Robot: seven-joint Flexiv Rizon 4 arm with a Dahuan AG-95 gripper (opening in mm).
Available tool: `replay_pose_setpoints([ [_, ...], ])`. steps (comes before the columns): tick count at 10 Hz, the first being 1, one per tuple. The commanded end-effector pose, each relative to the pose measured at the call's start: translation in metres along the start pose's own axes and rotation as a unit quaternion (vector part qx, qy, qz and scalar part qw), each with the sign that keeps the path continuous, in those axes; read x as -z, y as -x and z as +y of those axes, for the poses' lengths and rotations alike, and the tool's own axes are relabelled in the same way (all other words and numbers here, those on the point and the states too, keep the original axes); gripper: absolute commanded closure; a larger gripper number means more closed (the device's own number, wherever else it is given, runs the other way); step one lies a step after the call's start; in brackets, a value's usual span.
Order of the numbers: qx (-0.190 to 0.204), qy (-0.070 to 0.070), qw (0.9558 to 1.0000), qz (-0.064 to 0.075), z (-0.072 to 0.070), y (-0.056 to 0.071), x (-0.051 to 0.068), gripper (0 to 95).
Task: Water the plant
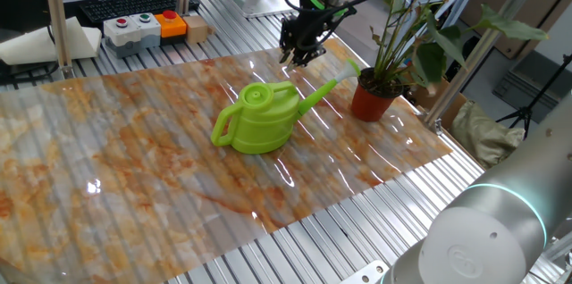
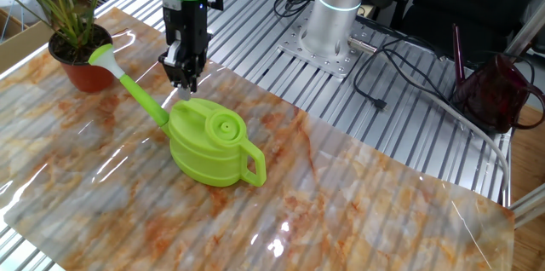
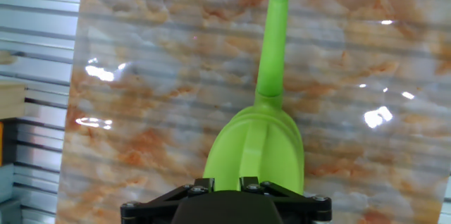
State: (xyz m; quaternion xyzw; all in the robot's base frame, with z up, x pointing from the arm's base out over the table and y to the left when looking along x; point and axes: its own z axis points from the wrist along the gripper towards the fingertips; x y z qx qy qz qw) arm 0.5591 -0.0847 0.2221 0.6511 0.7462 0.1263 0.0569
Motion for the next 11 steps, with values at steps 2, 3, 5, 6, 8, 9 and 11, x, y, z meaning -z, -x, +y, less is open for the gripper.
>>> replay_pose_setpoints([
  [2,0.003,0.006,1.0,-0.004,-0.0022,-0.0009,0.0012,76.0],
  [3,0.01,-0.018,0.9998,-0.004,-0.0022,-0.0009,0.0012,76.0],
  [5,0.01,-0.029,0.9995,-0.002,-0.0022,-0.0009,0.0011,76.0],
  [6,0.011,-0.035,0.9993,-0.002,-0.0022,-0.0009,0.0011,76.0],
  [8,0.01,-0.042,0.999,-0.001,-0.0022,-0.0009,0.0011,76.0],
  [9,0.008,-0.047,0.9989,-0.001,-0.0021,-0.001,0.001,76.0],
  [11,0.006,-0.049,0.9988,0.003,-0.0016,-0.0013,0.0,76.0],
])
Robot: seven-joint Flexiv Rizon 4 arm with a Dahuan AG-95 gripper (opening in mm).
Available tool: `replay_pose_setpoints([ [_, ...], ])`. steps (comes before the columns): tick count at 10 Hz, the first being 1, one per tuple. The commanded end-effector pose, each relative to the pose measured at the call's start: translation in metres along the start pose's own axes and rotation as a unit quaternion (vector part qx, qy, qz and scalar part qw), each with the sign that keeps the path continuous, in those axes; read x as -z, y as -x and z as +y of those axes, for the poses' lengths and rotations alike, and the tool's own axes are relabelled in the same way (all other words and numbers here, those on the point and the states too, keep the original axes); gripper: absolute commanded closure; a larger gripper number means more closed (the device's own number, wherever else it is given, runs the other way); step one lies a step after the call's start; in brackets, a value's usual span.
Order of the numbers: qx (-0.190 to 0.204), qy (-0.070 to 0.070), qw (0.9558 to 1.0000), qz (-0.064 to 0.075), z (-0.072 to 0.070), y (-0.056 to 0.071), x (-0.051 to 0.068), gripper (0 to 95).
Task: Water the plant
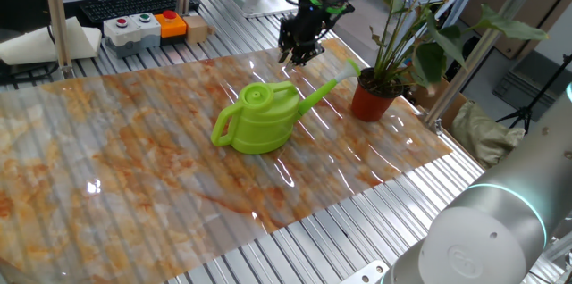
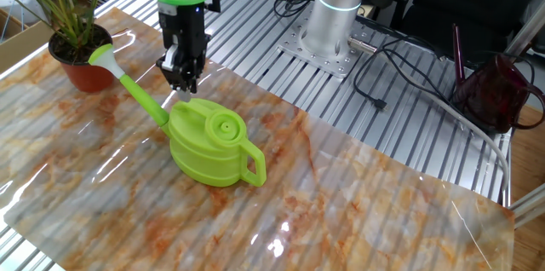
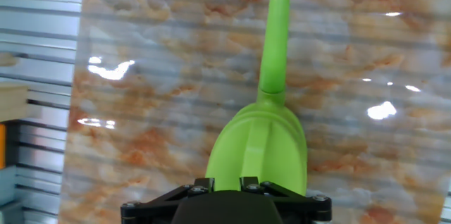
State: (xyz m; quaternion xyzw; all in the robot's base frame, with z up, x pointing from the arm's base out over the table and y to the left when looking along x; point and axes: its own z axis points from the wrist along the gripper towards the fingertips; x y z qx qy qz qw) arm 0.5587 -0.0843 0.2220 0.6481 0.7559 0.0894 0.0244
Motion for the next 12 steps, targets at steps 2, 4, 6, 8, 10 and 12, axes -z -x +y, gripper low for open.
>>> replay_pose_setpoints([
  [2,-0.018,0.003,0.9998,0.004,0.0011,-0.0019,-0.0035,76.0],
  [4,-0.02,0.001,0.9998,0.002,0.0024,-0.0025,-0.0055,76.0],
  [6,-0.019,-0.013,0.9997,0.002,0.0026,-0.0026,-0.0058,76.0],
  [8,-0.021,-0.019,0.9996,0.004,0.0028,-0.0026,-0.006,76.0],
  [10,-0.023,-0.021,0.9995,0.006,0.0037,-0.0031,-0.0075,76.0],
  [12,-0.025,-0.022,0.9994,0.005,0.0056,-0.0039,-0.0106,76.0],
])
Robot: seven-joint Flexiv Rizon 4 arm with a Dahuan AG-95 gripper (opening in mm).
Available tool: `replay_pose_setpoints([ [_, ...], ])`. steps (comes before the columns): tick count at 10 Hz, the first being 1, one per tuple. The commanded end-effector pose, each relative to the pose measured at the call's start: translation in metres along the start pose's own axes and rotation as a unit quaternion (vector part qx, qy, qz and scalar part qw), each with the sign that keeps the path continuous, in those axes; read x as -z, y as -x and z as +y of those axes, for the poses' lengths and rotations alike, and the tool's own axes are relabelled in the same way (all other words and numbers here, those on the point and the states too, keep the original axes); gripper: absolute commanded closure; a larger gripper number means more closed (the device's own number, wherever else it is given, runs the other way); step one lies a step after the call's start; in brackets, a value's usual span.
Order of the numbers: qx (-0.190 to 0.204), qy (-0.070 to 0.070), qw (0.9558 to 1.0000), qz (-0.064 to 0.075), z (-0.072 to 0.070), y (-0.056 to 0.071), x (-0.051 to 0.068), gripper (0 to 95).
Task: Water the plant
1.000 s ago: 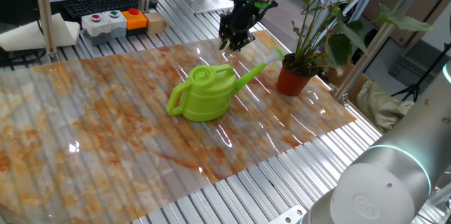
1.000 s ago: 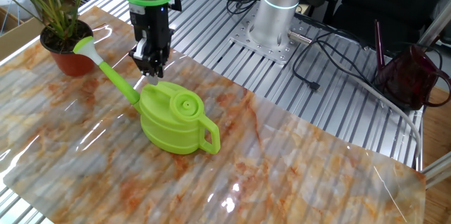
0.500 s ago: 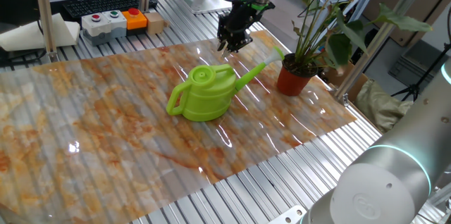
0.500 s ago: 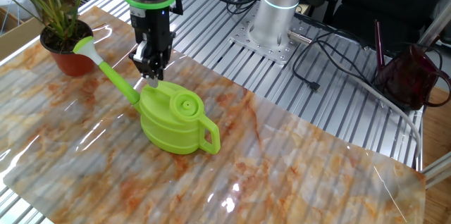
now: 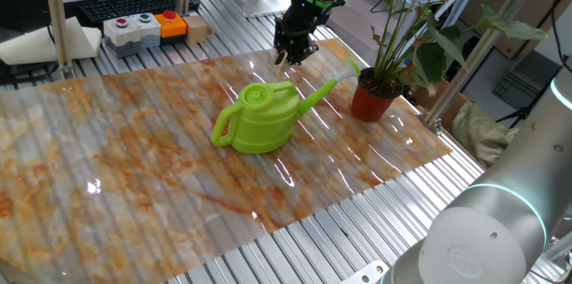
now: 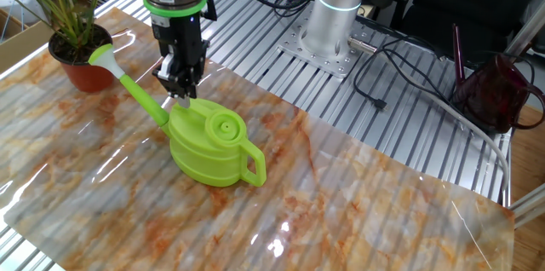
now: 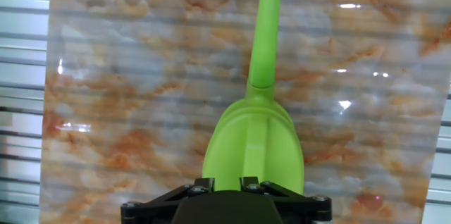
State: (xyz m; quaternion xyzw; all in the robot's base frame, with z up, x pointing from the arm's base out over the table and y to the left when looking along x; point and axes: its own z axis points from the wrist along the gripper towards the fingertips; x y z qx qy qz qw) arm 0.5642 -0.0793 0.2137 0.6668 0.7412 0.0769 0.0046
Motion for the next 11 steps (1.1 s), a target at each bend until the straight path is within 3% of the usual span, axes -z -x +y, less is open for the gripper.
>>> replay_pose_setpoints([
  [1,-0.002,-0.001,1.0,0.001,0.002,-0.001,-0.0028,76.0],
  [8,-0.013,-0.003,0.9999,-0.005,0.0074,-0.0032,-0.0122,76.0],
  [9,-0.015,-0.003,0.9999,-0.006,0.0074,-0.0032,-0.0122,57.0],
  [11,-0.015,-0.003,0.9998,-0.009,0.0075,-0.0031,-0.0122,57.0],
])
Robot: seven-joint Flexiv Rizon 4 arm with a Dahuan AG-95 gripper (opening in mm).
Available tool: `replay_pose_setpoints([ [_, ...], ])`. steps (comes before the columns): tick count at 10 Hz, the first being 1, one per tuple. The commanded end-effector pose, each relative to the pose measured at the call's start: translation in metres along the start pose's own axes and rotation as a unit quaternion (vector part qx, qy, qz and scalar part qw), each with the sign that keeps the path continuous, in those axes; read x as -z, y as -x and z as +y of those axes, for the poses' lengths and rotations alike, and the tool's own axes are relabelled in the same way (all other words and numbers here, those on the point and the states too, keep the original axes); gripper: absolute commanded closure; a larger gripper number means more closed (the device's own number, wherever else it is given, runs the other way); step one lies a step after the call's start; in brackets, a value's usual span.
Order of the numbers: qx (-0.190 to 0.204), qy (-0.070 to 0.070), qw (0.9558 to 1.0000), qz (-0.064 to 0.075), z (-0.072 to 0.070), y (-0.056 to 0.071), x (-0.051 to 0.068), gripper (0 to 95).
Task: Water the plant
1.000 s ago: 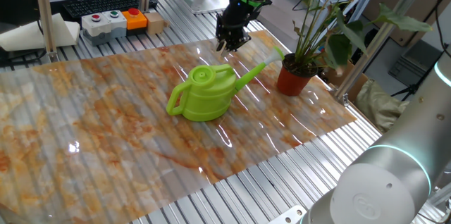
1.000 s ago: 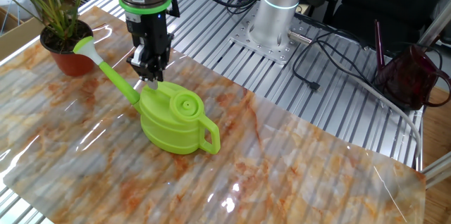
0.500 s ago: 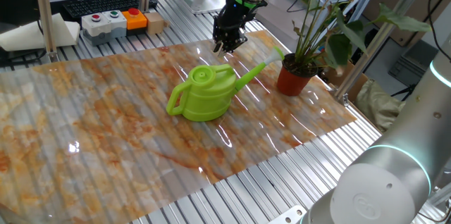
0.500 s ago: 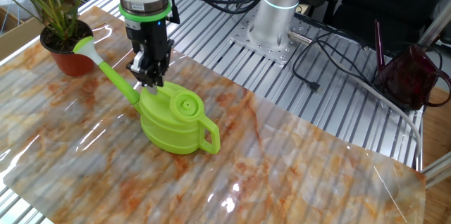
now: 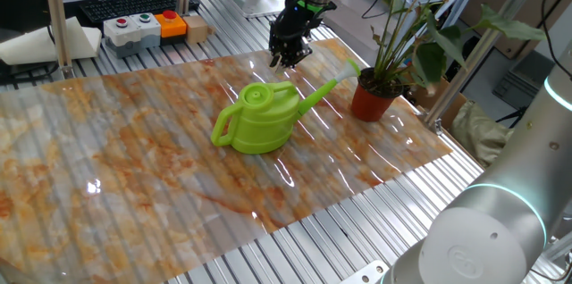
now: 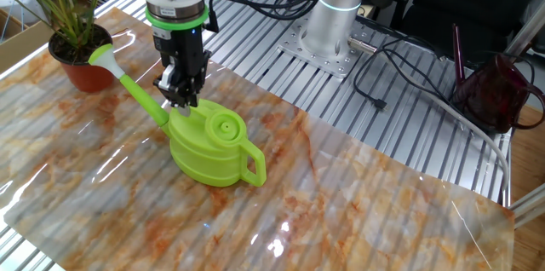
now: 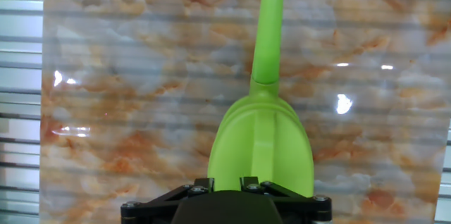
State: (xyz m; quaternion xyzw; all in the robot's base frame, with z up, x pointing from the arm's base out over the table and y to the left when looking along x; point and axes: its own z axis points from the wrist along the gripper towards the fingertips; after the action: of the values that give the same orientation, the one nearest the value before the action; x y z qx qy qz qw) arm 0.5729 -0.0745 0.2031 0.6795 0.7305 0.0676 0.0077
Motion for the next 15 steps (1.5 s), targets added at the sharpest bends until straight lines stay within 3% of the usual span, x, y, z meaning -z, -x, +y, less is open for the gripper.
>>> replay_pose_setpoints([
  [1,0.003,0.001,1.0,-0.002,0.0,0.0,0.0,57.0],
  [5,-0.004,0.002,1.0,-0.004,-0.002,0.001,0.003,57.0],
  [9,-0.018,0.003,0.9998,0.002,-0.007,0.0,0.002,57.0],
  [15,0.0,0.004,1.0,0.004,-0.019,0.002,0.004,57.0],
])
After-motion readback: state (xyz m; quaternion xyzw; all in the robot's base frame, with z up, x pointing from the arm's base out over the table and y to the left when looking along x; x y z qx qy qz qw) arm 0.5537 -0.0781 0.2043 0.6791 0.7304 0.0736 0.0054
